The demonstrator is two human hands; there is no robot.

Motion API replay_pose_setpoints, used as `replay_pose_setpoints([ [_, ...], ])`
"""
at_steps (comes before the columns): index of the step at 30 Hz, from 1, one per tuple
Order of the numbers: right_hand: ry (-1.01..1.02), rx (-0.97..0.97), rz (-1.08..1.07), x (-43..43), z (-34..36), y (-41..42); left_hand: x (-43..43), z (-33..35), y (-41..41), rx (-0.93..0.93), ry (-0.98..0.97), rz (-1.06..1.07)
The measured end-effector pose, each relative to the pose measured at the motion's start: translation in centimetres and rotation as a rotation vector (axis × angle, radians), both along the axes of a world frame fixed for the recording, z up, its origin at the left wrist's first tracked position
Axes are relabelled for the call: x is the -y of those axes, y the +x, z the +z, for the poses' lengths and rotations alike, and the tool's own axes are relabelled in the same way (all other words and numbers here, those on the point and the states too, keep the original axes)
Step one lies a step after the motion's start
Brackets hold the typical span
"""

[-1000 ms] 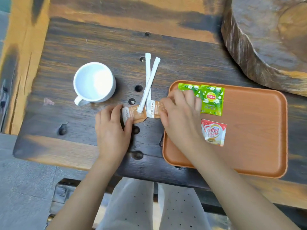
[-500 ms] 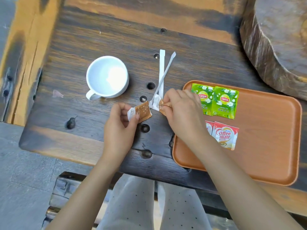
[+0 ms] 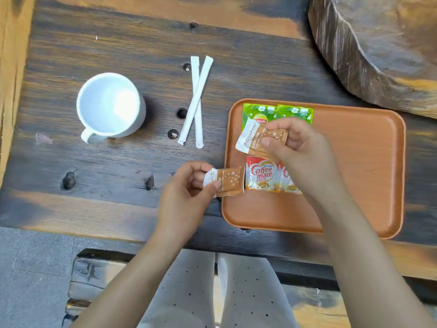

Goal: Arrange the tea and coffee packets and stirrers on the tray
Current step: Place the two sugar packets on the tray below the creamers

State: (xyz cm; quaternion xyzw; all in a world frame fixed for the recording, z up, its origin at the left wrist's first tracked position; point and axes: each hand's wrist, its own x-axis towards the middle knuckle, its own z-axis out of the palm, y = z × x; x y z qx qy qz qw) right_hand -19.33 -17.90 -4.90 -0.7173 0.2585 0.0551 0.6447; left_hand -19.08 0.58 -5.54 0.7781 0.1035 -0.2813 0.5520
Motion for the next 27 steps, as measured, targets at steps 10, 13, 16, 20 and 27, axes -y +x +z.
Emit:
replay_pose_setpoints([
  [10,0.053,-0.021,-0.257,3.3,-1.2,-6.4,3.4,-0.3,-2.4,0.069,0.156,-0.234],
  [13,0.053,-0.042,-0.253,3.5,-1.3,-7.5,3.8,0.1,-3.1,0.042,0.164,-0.259],
  [16,0.060,-0.051,-0.263,3.7,-1.4,-8.2,4.2,0.4,-3.7,0.079,0.253,-0.349],
  [20,0.050,-0.053,-0.248,4.1,-1.2,-9.1,5.0,0.4,-4.3,0.203,0.450,-0.501],
  [27,-0.061,-0.114,-0.102,4.0,-0.6,-11.7,4.4,-0.4,-6.0,0.438,0.587,-0.582],
])
